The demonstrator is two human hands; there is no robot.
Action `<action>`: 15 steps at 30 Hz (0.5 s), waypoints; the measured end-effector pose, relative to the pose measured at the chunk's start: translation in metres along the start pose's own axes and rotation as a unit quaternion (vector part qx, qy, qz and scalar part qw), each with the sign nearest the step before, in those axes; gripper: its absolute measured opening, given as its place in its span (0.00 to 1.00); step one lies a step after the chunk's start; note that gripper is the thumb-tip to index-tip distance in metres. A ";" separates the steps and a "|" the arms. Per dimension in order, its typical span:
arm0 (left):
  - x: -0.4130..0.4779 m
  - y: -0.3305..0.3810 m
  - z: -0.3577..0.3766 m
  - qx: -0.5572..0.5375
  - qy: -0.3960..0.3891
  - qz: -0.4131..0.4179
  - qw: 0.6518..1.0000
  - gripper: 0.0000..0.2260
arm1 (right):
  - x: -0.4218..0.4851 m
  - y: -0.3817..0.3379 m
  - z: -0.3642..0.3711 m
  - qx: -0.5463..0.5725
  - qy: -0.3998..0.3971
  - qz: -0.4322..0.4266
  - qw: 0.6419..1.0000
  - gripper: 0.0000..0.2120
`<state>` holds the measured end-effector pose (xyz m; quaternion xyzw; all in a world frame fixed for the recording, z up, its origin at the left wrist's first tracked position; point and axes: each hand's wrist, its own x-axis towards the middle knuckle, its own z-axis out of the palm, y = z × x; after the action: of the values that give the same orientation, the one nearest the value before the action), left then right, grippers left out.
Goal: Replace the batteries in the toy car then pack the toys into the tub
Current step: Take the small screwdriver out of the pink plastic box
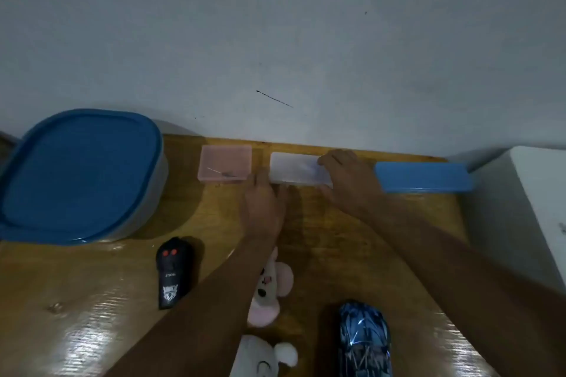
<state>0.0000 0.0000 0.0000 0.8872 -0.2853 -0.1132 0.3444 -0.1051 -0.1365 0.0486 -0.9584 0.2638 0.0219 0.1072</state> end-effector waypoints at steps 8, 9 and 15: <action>0.003 -0.001 0.001 -0.013 0.038 -0.017 0.999 0.15 | 0.001 -0.011 -0.007 -0.162 -0.033 -0.065 0.984 0.22; 0.004 -0.001 0.001 -0.018 0.040 -0.020 0.999 0.15 | 0.002 -0.012 -0.007 -0.183 -0.044 -0.073 0.979 0.22; 0.005 0.002 0.002 -0.018 0.051 -0.045 0.998 0.12 | 0.008 -0.014 -0.006 -0.292 -0.063 -0.130 0.945 0.24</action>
<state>0.0025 -0.0046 -0.0002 0.8974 -0.2254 -0.0880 0.3688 -0.0911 -0.1301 0.0561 -0.9703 0.1119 0.1438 -0.1593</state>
